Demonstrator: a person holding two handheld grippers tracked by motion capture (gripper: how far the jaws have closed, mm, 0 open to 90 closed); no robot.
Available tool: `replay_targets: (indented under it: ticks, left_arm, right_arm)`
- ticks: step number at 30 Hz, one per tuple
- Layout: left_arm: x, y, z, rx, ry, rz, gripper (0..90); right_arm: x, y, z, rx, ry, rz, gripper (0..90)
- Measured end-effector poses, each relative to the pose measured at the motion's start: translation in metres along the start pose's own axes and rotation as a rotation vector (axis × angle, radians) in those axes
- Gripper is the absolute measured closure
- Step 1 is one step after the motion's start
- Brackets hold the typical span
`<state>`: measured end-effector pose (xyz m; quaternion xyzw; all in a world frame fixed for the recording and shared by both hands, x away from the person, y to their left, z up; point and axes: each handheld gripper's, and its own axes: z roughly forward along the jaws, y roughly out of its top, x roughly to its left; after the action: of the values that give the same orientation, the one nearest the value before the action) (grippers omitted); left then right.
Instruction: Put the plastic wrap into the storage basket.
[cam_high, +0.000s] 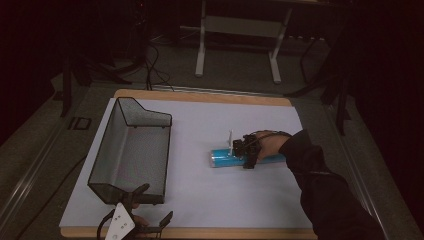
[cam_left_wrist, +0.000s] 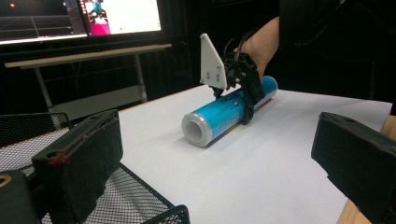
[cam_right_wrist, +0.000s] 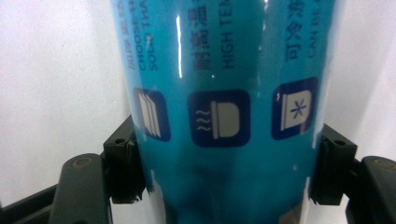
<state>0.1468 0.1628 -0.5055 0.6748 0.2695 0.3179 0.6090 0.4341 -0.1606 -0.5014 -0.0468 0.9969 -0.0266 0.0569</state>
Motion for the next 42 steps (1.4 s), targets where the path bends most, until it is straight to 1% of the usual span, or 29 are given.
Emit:
replay_targets:
  ticks: [3, 7, 10, 11, 12, 13, 14, 15, 17, 18, 19, 21, 22, 23, 24, 25, 26, 28, 31, 33, 34, 35, 36, 37, 38, 39, 40, 41, 42]
  left_arm:
    - [-0.001, 0.000, 0.000, 0.000, 0.000, 0.006, 2.3]
    - [-0.001, 0.000, -0.001, -0.003, -0.001, 0.009, 2.3]
    - [0.000, 0.001, -0.002, -0.003, -0.002, 0.009, 2.3]
    - [0.000, 0.001, -0.002, -0.003, -0.004, 0.010, 2.3]
    - [0.000, 0.001, -0.002, -0.002, -0.005, 0.011, 2.3]
    - [0.000, 0.001, -0.002, -0.003, -0.004, 0.013, 2.4]
    - [0.000, 0.001, -0.002, -0.003, -0.005, 0.014, 2.4]
    - [0.000, 0.001, -0.002, -0.004, -0.007, 0.015, 2.4]
    - [0.000, 0.001, -0.002, -0.004, -0.007, 0.016, 2.5]
    - [0.000, 0.001, -0.002, -0.005, -0.009, 0.016, 2.5]
    - [0.000, 0.001, -0.001, -0.006, -0.010, 0.015, 2.5]
    - [0.000, 0.001, -0.001, -0.007, -0.012, 0.015, 2.5]
    - [-0.001, 0.001, -0.001, -0.008, -0.014, 0.014, 2.5]
    - [-0.001, 0.001, -0.001, -0.007, -0.013, 0.018, 2.5]
    - [-0.001, 0.001, 0.000, -0.008, -0.018, 0.019, 2.5]
    - [-0.001, 0.001, 0.000, -0.008, -0.018, 0.019, 2.5]
    - [-0.001, 0.001, 0.001, -0.008, -0.019, 0.017, 2.5]
    - [-0.001, 0.001, 0.001, -0.008, -0.021, 0.017, 2.5]
    - [-0.002, 0.001, 0.001, -0.012, -0.021, 0.019, 2.6]
    - [-0.002, 0.001, 0.001, -0.015, -0.024, 0.021, 2.6]
    - [-0.002, 0.001, 0.001, -0.015, -0.024, 0.023, 2.6]
    - [-0.001, 0.001, 0.001, -0.016, -0.027, 0.022, 2.7]
    - [-0.002, 0.002, 0.001, -0.018, -0.029, 0.023, 2.7]
    - [-0.002, 0.002, 0.001, -0.018, -0.029, 0.023, 2.7]
    - [-0.002, 0.002, 0.001, -0.019, -0.029, 0.024, 2.7]
    - [-0.002, 0.002, 0.001, -0.021, -0.033, 0.025, 2.8]
    - [-0.002, 0.002, 0.001, -0.021, -0.034, 0.026, 2.8]
    - [-0.003, 0.002, 0.001, -0.020, -0.034, 0.029, 2.8]
    - [-0.003, 0.002, 0.001, -0.018, -0.035, 0.030, 3.1]
  right_arm:
    - [-0.002, -0.001, 0.000, -0.005, 0.018, 0.001, 29.7]
    - [0.001, -0.001, -0.001, -0.006, -0.002, 0.013, 30.5]
    - [0.001, -0.004, -0.001, -0.033, -0.007, 0.014, 30.7]
    - [0.002, -0.006, -0.002, -0.054, -0.021, 0.031, 31.2]
    - [0.002, -0.006, -0.002, -0.054, -0.021, 0.031, 31.2]
    - [0.003, -0.009, -0.005, -0.091, -0.045, 0.047, 31.5]
    - [0.003, -0.009, -0.005, -0.091, -0.045, 0.047, 31.5]
    - [0.002, -0.013, -0.012, -0.143, -0.067, 0.073, 31.6]
    - [0.001, -0.018, -0.020, -0.185, -0.080, 0.096, 31.6]
    - [0.001, -0.018, -0.020, -0.185, -0.080, 0.096, 31.6]
    - [-0.001, -0.024, -0.030, -0.240, -0.090, 0.124, 31.7]
    - [-0.002, -0.027, -0.036, -0.255, -0.099, 0.137, 31.7]
    - [-0.002, -0.031, -0.043, -0.295, -0.118, 0.162, 31.7]
    - [-0.003, -0.033, -0.047, -0.316, -0.118, 0.176, 31.8]
    - [-0.005, -0.039, -0.057, -0.386, -0.132, 0.206, 31.8]
    - [-0.006, -0.040, -0.062, -0.418, -0.136, 0.218, 31.8]
    - [-0.006, -0.040, -0.062, -0.418, -0.136, 0.218, 31.8]
    - [-0.007, -0.044, -0.072, -0.482, -0.140, 0.244, 31.8]
    - [-0.009, -0.047, -0.087, -0.578, -0.197, 0.286, 31.9]
    - [-0.010, -0.049, -0.095, -0.622, -0.207, 0.302, 31.9]
    - [-0.010, -0.049, -0.095, -0.622, -0.207, 0.302, 31.9]
    - [-0.010, -0.049, -0.099, -0.648, -0.215, 0.311, 31.9]
    - [-0.011, -0.049, -0.107, -0.693, -0.237, 0.336, 31.9]
    - [-0.011, -0.049, -0.107, -0.693, -0.237, 0.336, 31.9]
    - [-0.012, -0.049, -0.110, -0.712, -0.242, 0.351, 31.9]
    - [-0.012, -0.049, -0.114, -0.742, -0.250, 0.354, 31.9]
    - [-0.013, -0.049, -0.119, -0.779, -0.246, 0.374, 31.9]
    - [-0.014, -0.049, -0.121, -0.793, -0.248, 0.380, 31.9]
    - [-0.014, -0.047, -0.127, -0.836, -0.243, 0.394, 31.9]
